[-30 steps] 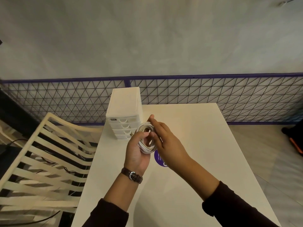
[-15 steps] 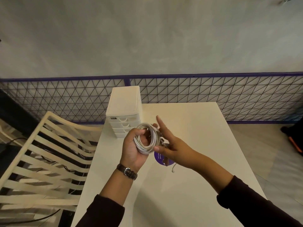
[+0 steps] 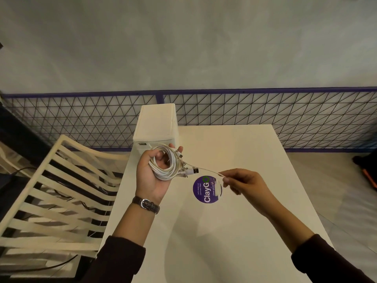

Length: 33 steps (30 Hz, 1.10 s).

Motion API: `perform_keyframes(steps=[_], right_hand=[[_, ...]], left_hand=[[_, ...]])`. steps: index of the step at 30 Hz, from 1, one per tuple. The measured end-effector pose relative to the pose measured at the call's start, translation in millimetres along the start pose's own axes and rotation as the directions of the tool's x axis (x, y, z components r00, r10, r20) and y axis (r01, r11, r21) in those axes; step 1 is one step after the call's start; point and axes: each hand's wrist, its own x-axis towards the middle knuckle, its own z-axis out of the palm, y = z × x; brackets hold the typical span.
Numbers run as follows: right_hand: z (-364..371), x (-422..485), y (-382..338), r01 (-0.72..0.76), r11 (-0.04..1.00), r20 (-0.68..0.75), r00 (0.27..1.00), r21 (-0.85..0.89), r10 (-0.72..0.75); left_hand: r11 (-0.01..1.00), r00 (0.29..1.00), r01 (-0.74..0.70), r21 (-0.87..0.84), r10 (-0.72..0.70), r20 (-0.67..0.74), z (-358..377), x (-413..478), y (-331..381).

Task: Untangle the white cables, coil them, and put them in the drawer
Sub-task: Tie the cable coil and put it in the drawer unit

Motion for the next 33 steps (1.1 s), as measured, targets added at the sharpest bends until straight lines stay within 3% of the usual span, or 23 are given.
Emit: perform_keyframes(steps=[3,4,6,8,10,12,14,17,23,27,30,33], right_hand=[[1.1,-6.9,-7.8,0.141,0.923,-0.015,0.988,-0.358,-0.157],[3.8,-9.4,-10.4,0.240,0.806,0.066,0.968,-0.541,-0.244],[11.6,-16.0,-16.7,0.479,0.420,0.340,0.867,-0.771,-0.365],[23.7,-20.5,-29.9,0.633,0.168,0.564,0.759,-0.756,-0.324],[39.1,-19.5,-49.1,0.731,0.081,0.684,0.667,-0.678,-0.296],[48.5,-12.3,-67.9,0.768,0.038,0.715,0.611,-0.639,-0.340],[50.6,-0.5,-81.9,0.780,0.036,0.697,0.578,-0.624,-0.424],[49.5,16.4,-92.8,0.757,0.070,0.639,0.593,-0.649,-0.490],[50.5,28.0,-95.7,0.679,0.264,0.476,0.692,-0.685,-0.543],[55.0,27.3,-88.2,0.620,0.429,0.356,0.757,-0.658,-0.548],[54.7,30.8,-83.8,0.585,0.491,0.310,0.788,-0.645,-0.532],[51.7,34.1,-82.5,0.525,0.571,0.272,0.839,-0.631,-0.471]], left_hand=[[0.995,0.994,-0.064,0.081,0.070,-0.080,-0.8,3.8,-5.4],[0.989,0.992,-0.076,0.127,0.087,-0.089,-1.2,5.4,-7.5],[0.967,0.990,-0.082,0.243,0.107,-0.090,-1.6,8.8,-14.4],[0.927,0.988,-0.070,0.369,0.116,-0.105,0.6,10.1,-22.6],[0.868,0.988,-0.057,0.493,0.120,-0.098,5.3,8.8,-31.5],[0.835,0.996,-0.019,0.550,0.065,-0.064,12.2,3.9,-36.0],[0.793,1.000,0.008,0.610,-0.023,0.016,18.4,-3.1,-37.1],[0.740,0.992,-0.004,0.672,-0.079,0.093,20.4,-10.5,-38.8],[0.831,0.980,0.139,0.538,-0.194,0.046,16.7,-11.2,-32.3],[0.847,0.954,0.173,0.502,-0.270,0.128,14.9,-14.1,-30.9],[0.849,0.915,0.120,0.515,-0.296,0.274,7.6,-12.1,-30.4],[0.780,0.864,0.017,0.626,-0.327,0.384,7.6,-10.8,-27.1]])
